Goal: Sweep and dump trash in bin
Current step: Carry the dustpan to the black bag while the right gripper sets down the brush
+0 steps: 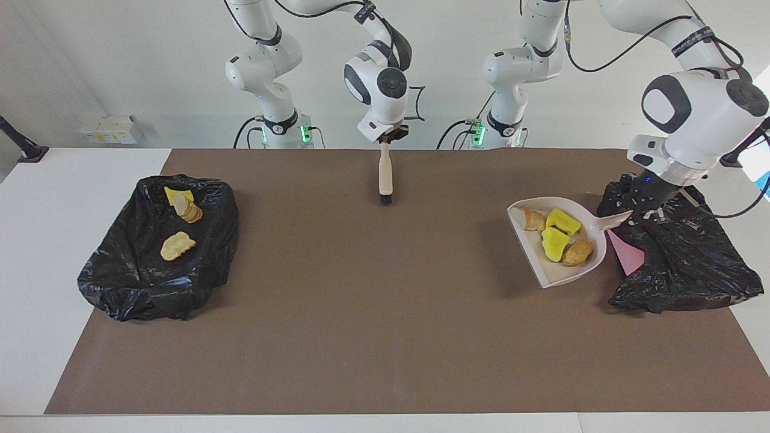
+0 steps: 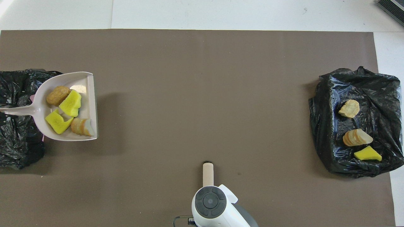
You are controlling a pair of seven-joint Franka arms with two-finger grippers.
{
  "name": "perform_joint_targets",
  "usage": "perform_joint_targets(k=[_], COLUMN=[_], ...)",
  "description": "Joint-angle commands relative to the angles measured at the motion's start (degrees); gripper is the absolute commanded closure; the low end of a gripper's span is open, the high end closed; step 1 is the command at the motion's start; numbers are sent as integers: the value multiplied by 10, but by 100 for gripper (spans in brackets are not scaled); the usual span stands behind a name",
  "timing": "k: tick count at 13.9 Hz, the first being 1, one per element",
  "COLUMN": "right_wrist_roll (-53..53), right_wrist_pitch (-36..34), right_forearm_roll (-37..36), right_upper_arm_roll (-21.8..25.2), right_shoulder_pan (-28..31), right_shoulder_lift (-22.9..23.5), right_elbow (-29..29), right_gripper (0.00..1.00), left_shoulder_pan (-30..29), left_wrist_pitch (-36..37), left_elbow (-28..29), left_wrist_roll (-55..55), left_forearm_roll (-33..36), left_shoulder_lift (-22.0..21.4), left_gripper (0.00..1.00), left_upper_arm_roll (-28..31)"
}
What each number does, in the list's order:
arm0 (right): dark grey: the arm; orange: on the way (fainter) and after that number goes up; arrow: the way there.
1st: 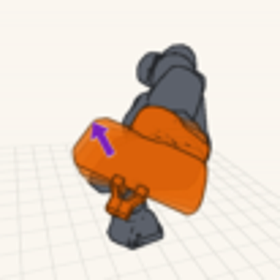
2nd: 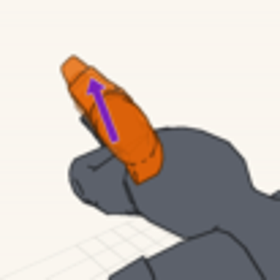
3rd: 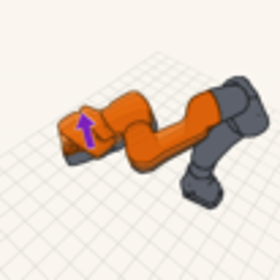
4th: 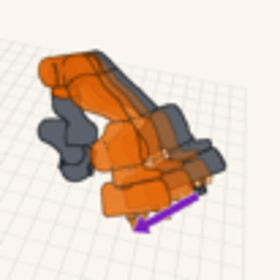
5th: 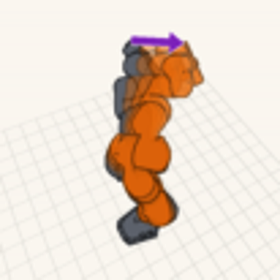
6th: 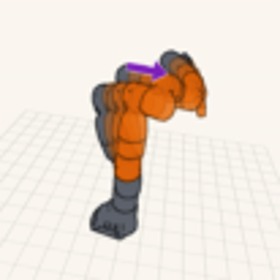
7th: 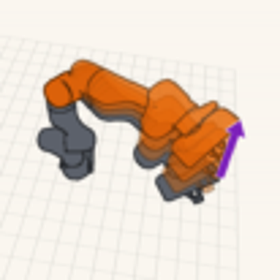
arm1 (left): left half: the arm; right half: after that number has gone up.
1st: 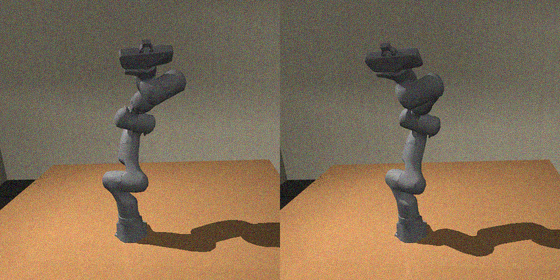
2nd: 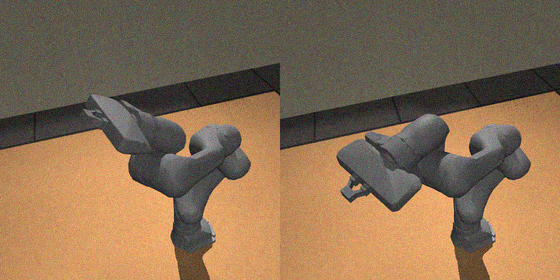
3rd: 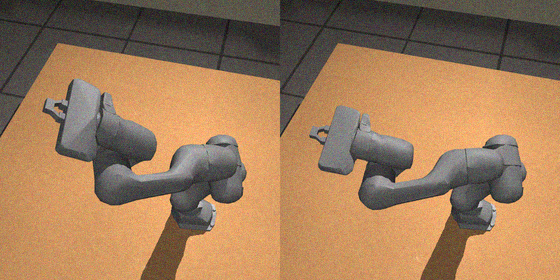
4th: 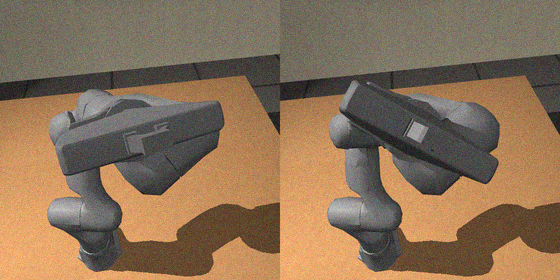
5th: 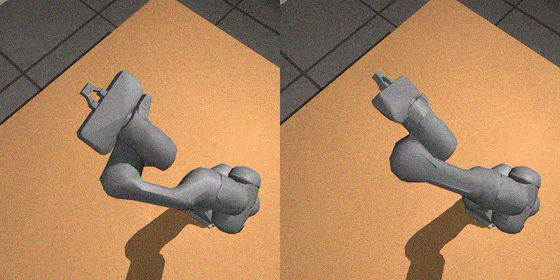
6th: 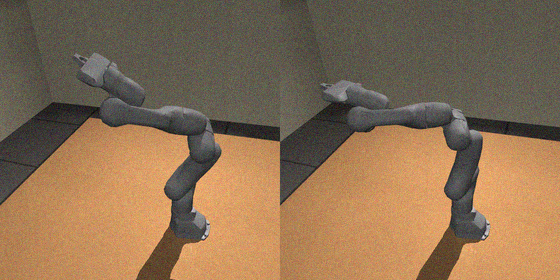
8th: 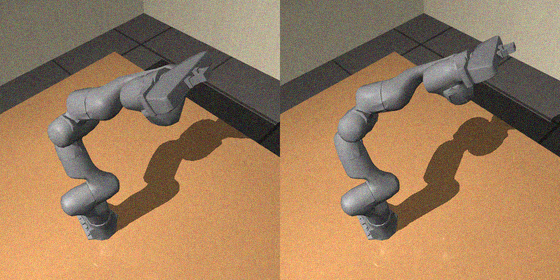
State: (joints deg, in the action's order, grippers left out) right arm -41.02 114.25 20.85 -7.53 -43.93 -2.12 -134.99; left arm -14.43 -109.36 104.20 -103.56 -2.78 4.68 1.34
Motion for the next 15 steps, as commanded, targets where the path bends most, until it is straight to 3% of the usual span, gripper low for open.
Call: perform_joint_targets(k=[1, 2, 3, 4, 9, 13, 15], right_wrist_roll=[17, 17, 20, 24, 30, 35, 54], right_wrist_pitch=[11, 11, 8, 7, -5, -27, -96], right_forearm_roll=[19, 19, 18, 15, 9, -7, -30], right_upper_arm_roll=[1, 1, 1, 1, 9, 8, 8], right_shoulder_pan=[1, 1, 2, 3, 19, 95, 139], right_shoulder_lift=[2, 4, 5, 8, -16, -81, -95], right_elbow=[-4, -3, 0, 4, 26, 34, 78], right_gripper=[80, 66, 43, 38, 30, 23, 20], left_shoulder_pan=[-57, -74, -91, -103, -127, -129, -124], left_wrist_pitch=[33, 39, 41, 39, -34, -66, -67], left_elbow=[-49, -68, -92, -114, -155, -150, -151], left_wrist_roll=[-67, -83, -103, -124, -144, -135, -134], left_forearm_roll=[-10, -6, -3, 9, 121, 221, 253], left_shoulder_lift=[15, 24, 37, 49, 72, 69, 64], left_gripper=[100, 100, 100, 100, 100, 100, 100], left_upper_arm_roll=[-6, -5, -3, -2, 0, 2, 2])
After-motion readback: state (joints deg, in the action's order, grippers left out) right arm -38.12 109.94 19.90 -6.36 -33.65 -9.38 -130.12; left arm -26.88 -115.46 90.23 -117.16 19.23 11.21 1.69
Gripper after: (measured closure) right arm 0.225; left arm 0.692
